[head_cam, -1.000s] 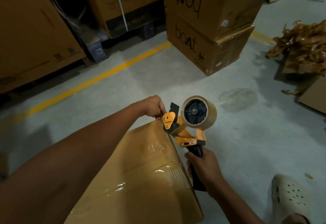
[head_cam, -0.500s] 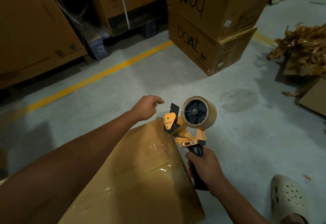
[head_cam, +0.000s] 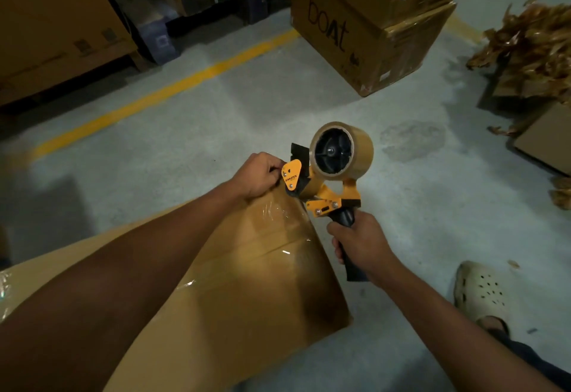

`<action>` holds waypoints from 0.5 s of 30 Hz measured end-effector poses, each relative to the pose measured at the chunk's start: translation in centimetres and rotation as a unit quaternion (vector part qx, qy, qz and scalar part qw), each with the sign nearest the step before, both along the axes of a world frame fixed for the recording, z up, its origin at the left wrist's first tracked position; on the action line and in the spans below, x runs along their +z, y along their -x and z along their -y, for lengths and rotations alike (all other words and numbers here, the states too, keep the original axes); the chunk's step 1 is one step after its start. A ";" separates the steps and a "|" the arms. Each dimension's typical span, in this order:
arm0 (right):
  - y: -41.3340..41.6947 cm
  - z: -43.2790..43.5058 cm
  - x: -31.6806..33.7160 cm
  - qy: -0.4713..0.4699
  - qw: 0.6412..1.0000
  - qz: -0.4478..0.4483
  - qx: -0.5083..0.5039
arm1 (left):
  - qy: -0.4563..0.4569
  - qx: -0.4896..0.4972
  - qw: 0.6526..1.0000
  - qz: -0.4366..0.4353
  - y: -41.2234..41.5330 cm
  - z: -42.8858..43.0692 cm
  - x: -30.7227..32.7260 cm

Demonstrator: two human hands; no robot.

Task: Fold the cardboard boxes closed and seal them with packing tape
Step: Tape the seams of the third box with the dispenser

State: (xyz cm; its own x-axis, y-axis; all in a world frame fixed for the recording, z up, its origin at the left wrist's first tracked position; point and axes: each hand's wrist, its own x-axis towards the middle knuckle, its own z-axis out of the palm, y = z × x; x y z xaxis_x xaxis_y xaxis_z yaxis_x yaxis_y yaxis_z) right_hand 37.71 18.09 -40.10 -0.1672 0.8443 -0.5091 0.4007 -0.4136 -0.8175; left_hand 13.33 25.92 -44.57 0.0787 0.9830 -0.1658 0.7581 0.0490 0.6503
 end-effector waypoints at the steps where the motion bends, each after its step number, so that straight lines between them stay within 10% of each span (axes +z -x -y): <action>1: -0.2 0.3 0.3 0.000 1.000 0.008 0.003 | 0.004 -0.002 1.000 0.003 0.1 0.0 0.1; 7: -3.3 3.8 1.2 0.012 0.999 0.046 0.015 | 0.019 -0.015 0.999 0.035 0.2 -0.1 1.0; 15: -3.7 3.9 1.3 0.024 0.999 0.038 0.009 | -0.067 -0.200 0.965 -0.154 -2.0 1.9 0.9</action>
State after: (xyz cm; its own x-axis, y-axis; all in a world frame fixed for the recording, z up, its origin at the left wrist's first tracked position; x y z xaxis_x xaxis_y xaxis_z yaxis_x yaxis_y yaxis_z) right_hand 41.42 14.18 -38.75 -0.1412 0.8156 -0.5612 0.4681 -0.4444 -0.7638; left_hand 15.30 24.05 -43.64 0.4240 0.8983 -0.1149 0.8569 -0.3569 0.3720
